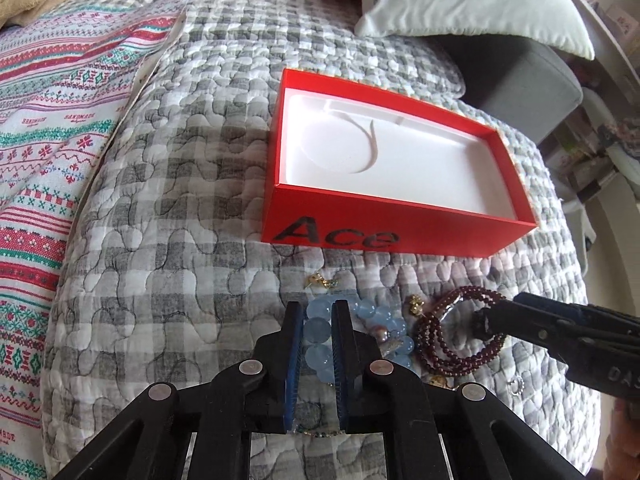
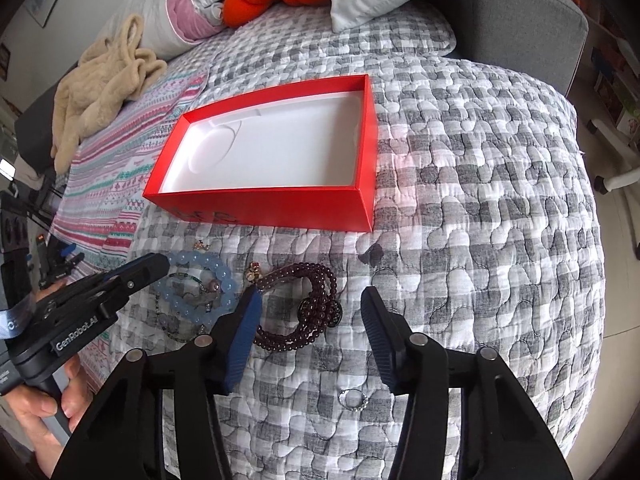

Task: Organize jewelry
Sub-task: 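Grasp the light blue bead bracelet with the left tool while the right tool grasps the dark red bracelet, then lift both bracelets and carry them into the red Ace box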

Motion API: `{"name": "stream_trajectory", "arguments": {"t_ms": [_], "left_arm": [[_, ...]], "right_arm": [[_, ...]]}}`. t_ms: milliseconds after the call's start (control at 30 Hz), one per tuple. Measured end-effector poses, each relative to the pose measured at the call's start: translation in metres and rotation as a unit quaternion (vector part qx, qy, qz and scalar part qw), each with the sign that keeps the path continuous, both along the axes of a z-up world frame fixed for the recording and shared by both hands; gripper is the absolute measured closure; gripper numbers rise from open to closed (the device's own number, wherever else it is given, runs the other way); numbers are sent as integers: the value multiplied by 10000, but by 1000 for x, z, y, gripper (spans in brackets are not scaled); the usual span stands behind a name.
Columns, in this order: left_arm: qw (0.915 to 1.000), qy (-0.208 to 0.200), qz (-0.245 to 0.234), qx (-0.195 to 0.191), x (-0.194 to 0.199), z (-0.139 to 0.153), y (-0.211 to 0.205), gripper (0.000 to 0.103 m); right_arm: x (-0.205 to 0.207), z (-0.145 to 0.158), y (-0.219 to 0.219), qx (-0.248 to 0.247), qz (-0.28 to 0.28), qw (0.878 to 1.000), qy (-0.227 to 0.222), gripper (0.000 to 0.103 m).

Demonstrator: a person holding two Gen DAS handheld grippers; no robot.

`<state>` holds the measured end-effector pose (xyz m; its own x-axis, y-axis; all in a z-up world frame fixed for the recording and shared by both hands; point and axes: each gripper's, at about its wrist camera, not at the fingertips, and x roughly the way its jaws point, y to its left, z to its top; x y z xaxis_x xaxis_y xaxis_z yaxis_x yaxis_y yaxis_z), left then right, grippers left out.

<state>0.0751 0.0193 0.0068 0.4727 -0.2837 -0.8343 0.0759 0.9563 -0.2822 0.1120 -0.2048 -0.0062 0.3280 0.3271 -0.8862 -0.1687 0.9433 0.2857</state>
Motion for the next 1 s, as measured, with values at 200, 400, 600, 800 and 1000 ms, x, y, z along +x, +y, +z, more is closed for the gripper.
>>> {"name": "stream_trajectory", "arguments": {"t_ms": [200, 400, 600, 800, 1000], "left_arm": [[10000, -70, -16, 4, -4, 3, -2, 94], [9999, -147, -18, -11, -4, 5, -4, 95], [9990, -394, -148, -150, -9, 18, -6, 95], [9971, -665, -175, -330, -15, 36, -4, 95], [9927, -1071, -199, -525, -16, 60, -5, 95]], "right_arm": [[10, -6, 0, 175, 7, 9998, 92, 68], [15, -13, 4, 154, 52, 9998, 132, 92], [7, 7, 9, 176, 167, 9996, -136, 99], [-10, 35, 20, 305, 410, 9974, -509, 99], [-21, 61, 23, 526, 481, 9935, -893, 99]]}}
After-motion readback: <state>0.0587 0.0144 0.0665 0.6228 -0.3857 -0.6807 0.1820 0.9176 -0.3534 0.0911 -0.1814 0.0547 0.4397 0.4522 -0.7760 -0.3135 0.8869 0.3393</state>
